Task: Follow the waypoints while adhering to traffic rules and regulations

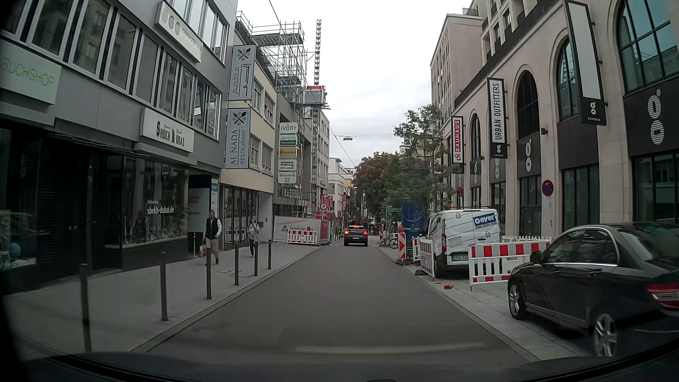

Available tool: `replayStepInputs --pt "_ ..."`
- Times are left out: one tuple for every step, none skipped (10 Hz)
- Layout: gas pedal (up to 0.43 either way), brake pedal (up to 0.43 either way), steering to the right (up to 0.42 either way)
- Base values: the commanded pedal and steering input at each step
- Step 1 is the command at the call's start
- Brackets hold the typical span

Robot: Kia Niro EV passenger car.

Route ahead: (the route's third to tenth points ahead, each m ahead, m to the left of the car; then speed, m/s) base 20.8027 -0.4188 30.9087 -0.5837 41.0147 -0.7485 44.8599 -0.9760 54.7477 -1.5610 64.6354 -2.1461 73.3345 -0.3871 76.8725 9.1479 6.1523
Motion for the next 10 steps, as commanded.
replayStepInputs --pt "0.000 0.000 0.001" --pt "0.000 0.000 0.000" --pt "0.000 0.000 0.000" --pt "0.000 0.000 0.000" --pt "0.000 0.000 0.001" --pt "0.000 0.000 0.001" --pt "0.000 0.000 0.001" --pt "0.000 0.000 0.001" --pt "0.000 0.000 0.000" --pt "0.000 0.000 0.000"
